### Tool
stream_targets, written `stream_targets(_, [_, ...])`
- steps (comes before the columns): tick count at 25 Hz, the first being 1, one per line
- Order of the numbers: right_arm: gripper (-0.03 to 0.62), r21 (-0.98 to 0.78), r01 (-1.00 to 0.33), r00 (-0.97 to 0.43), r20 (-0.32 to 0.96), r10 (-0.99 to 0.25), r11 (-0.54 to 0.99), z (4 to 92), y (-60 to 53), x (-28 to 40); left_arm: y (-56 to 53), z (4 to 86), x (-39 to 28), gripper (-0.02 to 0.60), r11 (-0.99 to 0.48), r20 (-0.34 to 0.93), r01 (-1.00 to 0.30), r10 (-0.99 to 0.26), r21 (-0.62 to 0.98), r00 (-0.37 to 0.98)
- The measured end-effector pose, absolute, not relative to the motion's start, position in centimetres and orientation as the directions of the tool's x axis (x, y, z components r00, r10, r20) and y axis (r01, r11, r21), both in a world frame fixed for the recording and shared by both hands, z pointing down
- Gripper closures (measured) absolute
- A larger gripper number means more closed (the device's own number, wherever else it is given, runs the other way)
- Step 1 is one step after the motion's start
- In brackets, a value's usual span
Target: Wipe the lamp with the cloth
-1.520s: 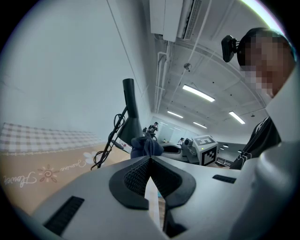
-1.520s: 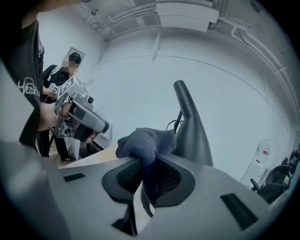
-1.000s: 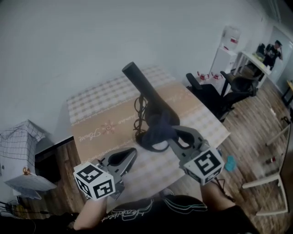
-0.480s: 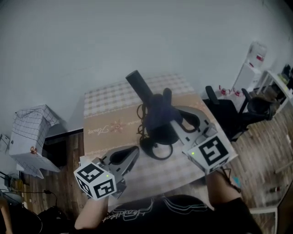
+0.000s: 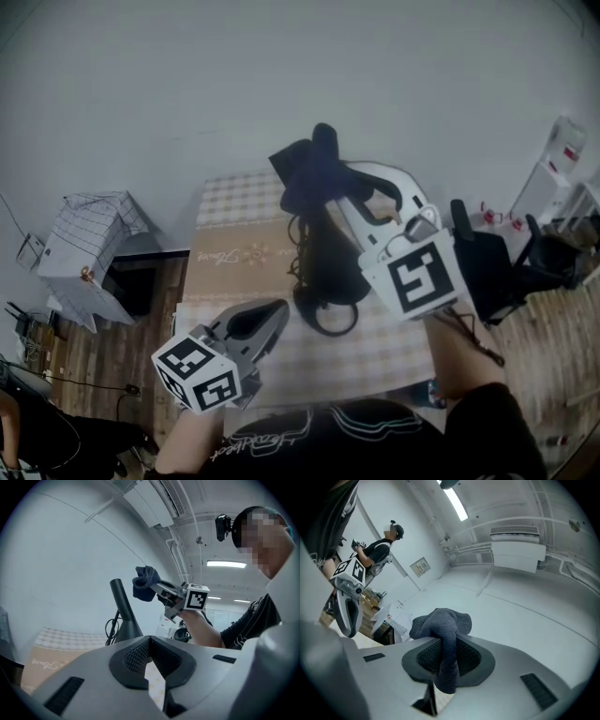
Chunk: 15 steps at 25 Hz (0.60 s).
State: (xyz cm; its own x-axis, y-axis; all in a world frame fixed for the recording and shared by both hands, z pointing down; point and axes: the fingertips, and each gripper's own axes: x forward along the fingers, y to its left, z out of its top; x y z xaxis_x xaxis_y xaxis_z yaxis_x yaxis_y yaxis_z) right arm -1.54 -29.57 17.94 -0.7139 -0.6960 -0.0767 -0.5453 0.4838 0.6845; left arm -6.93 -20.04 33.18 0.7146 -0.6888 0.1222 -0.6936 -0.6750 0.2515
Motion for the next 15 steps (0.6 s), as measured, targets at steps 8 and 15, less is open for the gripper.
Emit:
stream_targets(8, [0.537,0.774,-0.459,-0.763,-0.092,-0.639,0.437,16.8,-31.4,-3.9,-19.1,32.4,-7.0,0.583,-0.615,0.122,-0.757,-0.753,0.222,0.647])
stream_targets(15, [0.537,0.814,-0.407,-0.761,-0.051,-0.647,0.415,17.9,-34.0,-4.8,-19.3,33.0,-7.2,0.583,-0.577,0.134,-0.783,-0.779,0.232,0.613])
